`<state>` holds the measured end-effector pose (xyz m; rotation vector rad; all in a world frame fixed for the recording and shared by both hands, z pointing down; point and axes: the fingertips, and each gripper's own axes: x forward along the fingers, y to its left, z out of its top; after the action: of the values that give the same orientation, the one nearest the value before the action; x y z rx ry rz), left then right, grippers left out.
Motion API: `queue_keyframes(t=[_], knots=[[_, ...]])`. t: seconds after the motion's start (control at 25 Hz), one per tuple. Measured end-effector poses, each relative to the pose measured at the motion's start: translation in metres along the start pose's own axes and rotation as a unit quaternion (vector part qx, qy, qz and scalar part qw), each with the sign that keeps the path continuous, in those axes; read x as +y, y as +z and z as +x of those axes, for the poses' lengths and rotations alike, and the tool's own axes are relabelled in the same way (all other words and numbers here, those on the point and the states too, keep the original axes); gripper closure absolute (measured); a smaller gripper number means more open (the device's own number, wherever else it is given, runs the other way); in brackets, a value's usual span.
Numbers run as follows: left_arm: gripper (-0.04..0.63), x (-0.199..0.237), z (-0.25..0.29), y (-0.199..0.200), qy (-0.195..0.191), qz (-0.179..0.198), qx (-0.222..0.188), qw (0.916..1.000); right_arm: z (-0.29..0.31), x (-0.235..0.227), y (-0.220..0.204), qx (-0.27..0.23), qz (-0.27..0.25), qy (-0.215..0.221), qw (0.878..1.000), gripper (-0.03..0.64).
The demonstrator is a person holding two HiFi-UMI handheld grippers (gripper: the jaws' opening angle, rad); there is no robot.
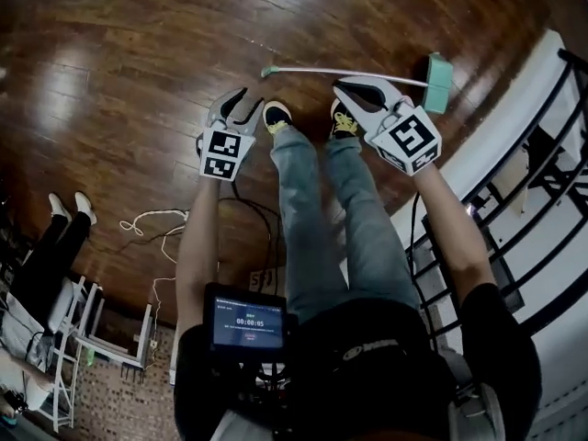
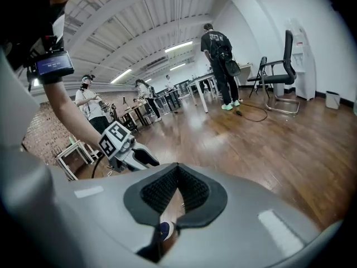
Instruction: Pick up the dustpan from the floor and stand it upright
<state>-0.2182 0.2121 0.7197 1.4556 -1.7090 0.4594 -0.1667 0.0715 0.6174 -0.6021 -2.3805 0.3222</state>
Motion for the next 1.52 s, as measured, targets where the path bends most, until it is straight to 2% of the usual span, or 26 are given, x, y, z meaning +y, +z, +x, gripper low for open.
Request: queue_keyframes(t=[0.08, 0.16, 0.2, 0.4, 0.56, 0.8, 0.88, 0.96, 1.04, 1.2, 1.36, 1.52], knots=[[0.38, 0.011, 0.038, -0.047, -0.026, 0.03, 0.078, 0.9962, 0.017, -0.006, -0.021, 0.002, 0.009, 0.001, 1.0, 0.614], [0.303, 0.024, 0.073, -0.089, -0.038, 0.06, 0.147, 0.9866, 0.034, -0.009, -0.044, 0.005, 0.015, 0.008, 1.0, 0.614], [0.286, 0.028, 0.09, -0.106, -0.043, 0.071, 0.168, 0.9823, 0.041, -0.011, -0.057, 0.01, 0.016, 0.012, 1.0, 0.614], [0.267, 0.046, 0.173, -0.164, -0.043, 0.112, 0.199, 0.9725, 0.073, -0.024, -0.12, 0.034, -0.006, 0.02, 0.999, 0.614], [0.265, 0.04, 0.229, -0.194, -0.054, 0.146, 0.225, 0.9619, 0.092, -0.051, -0.162, 0.064, -0.001, -0.006, 0.998, 0.614], [0.271, 0.048, 0.273, -0.23, -0.054, 0.176, 0.252, 0.9501, 0.138, -0.077, -0.185, 0.025, 0.023, -0.017, 0.999, 0.614], [0.319, 0.055, 0.278, -0.236, -0.043, 0.18, 0.251, 0.9502, 0.146, -0.079, -0.188, 0.025, 0.027, -0.018, 0.999, 0.614], [0.397, 0.061, 0.281, -0.238, -0.027, 0.192, 0.245, 0.9501, 0.148, -0.08, -0.191, 0.023, 0.039, -0.02, 0.999, 0.614], [0.44, 0.066, 0.284, -0.239, -0.013, 0.194, 0.24, 0.951, 0.147, -0.082, -0.192, 0.02, 0.045, -0.021, 0.999, 0.614], [0.465, 0.069, 0.288, -0.233, 0.003, 0.159, 0.223, 0.9617, 0.143, -0.087, -0.198, 0.024, 0.037, -0.027, 0.999, 0.614], [0.468, 0.073, 0.281, -0.22, 0.014, 0.158, 0.207, 0.9655, 0.136, -0.087, -0.192, 0.02, 0.044, -0.034, 0.998, 0.614], [0.471, 0.068, 0.256, -0.179, 0.017, 0.154, 0.171, 0.973, 0.121, -0.082, -0.17, 0.011, 0.045, -0.04, 0.998, 0.614]])
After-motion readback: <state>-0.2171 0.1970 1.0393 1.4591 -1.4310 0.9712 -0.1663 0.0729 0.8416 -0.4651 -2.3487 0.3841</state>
